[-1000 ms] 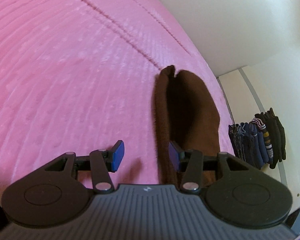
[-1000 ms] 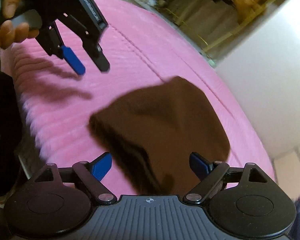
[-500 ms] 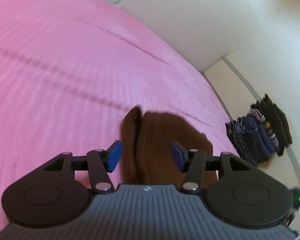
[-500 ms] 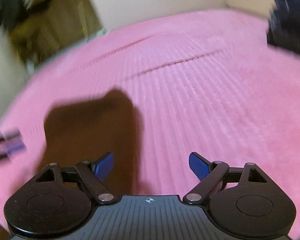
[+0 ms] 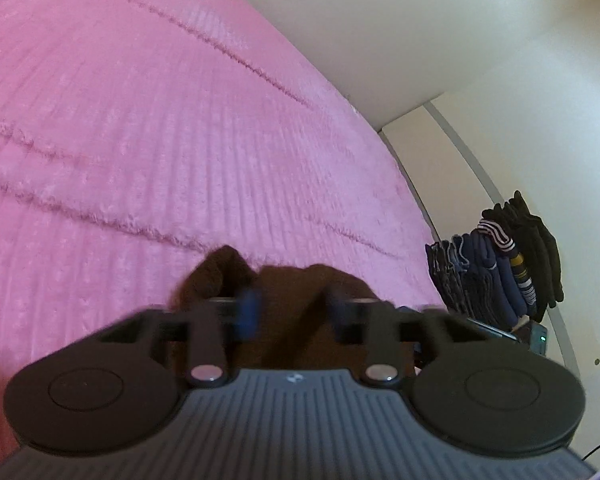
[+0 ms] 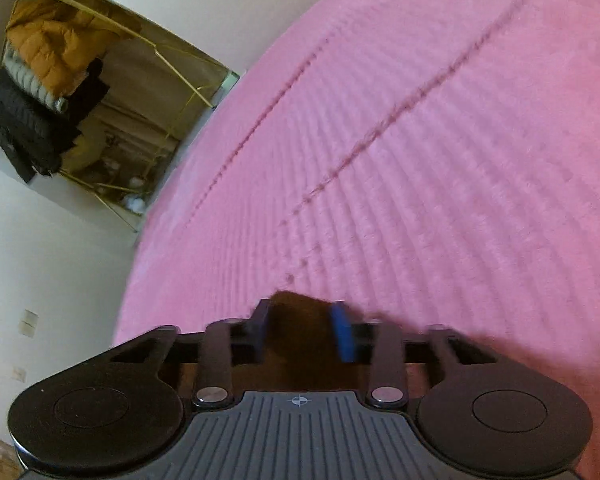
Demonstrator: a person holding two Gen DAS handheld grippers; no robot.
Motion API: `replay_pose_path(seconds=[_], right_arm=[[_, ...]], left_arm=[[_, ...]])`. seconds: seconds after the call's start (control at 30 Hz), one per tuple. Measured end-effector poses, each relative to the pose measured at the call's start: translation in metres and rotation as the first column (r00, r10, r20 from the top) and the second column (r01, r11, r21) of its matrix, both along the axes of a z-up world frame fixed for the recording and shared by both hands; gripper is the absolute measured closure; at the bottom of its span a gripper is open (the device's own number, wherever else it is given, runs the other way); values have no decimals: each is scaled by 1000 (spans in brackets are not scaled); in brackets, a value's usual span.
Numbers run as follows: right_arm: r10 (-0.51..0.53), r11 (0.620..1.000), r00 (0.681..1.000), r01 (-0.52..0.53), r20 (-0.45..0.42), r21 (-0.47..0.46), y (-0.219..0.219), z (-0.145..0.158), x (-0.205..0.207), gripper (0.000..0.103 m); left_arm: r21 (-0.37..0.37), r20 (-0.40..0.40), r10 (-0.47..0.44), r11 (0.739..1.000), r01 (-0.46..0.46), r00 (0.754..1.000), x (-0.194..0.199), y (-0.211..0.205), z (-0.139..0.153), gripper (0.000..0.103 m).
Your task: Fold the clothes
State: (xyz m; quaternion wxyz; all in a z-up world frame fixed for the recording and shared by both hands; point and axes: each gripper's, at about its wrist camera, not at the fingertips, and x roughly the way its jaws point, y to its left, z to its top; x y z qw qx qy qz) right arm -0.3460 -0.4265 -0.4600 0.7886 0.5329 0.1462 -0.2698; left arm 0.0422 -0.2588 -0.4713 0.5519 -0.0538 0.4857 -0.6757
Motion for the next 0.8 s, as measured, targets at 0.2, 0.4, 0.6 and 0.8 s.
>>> replay_pose_path(seconds=[0.2, 0.4, 0.6, 0.8], right_arm=[[-1, 996, 996, -7, -88, -88, -8, -9, 16, 103], [-62, 995, 997, 59, -44, -77, -1, -8, 4, 14], [81, 995, 997, -81, -4, 56, -17, -23, 4, 42], [105, 994, 994, -104, -29, 40, -13, -25, 4, 74]], left_arm=[[-22, 152, 44, 999, -41, 987, 4, 15, 8, 95], [39, 93, 67, 997, -71, 993, 11, 13, -22, 93], [29, 67, 57, 998, -59, 996, 16, 15, -21, 93], [-2, 65, 52, 999, -52, 997, 16, 12, -18, 95]])
